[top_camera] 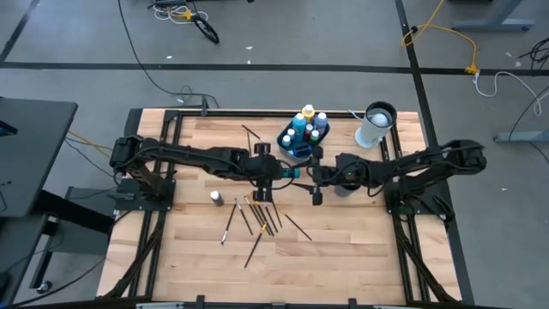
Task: Pick & Place Paint Supplies
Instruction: Put the dark green paint bottle into the blue bin
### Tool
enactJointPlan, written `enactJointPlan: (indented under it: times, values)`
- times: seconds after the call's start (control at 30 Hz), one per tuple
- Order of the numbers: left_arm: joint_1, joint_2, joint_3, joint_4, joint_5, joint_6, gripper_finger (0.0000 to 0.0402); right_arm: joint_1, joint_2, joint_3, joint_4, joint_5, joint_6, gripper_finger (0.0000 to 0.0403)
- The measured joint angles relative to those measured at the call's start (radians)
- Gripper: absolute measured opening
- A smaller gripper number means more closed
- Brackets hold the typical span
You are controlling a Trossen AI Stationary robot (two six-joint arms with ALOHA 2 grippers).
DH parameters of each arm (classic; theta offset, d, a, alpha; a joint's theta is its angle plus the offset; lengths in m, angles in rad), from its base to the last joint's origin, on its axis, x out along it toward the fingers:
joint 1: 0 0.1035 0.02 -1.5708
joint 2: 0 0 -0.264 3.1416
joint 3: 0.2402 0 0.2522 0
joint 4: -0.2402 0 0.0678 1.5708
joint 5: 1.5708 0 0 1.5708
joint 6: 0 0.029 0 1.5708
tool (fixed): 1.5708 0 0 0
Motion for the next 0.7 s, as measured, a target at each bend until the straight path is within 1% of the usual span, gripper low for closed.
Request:
enactJointPlan:
  times: [0.07, 0.17, 0.6, 0.7]
  values:
    - [0.0, 0.0, 0.0, 0.022, 0.001, 0.019, 0.0126, 0.0, 0.019, 0.0, 0.041, -0.016, 0.0, 0.0258]
    - [0.0, 0.0, 0.0, 0.033, 0.002, 0.038, 0.0127, 0.0, 0.045, 0.0, 0.081, -0.011, 0.011, 0.0249]
    - [0.0, 0.0, 0.0, 0.047, 0.008, 0.03, 0.0129, -0.001, 0.056, 0.0, 0.131, -0.014, 0.019, 0.0159]
    - [0.0, 0.0, 0.0, 0.046, 0.009, 0.023, 0.0136, -0.001, 0.056, 0.0, 0.133, -0.016, 0.019, 0.014]
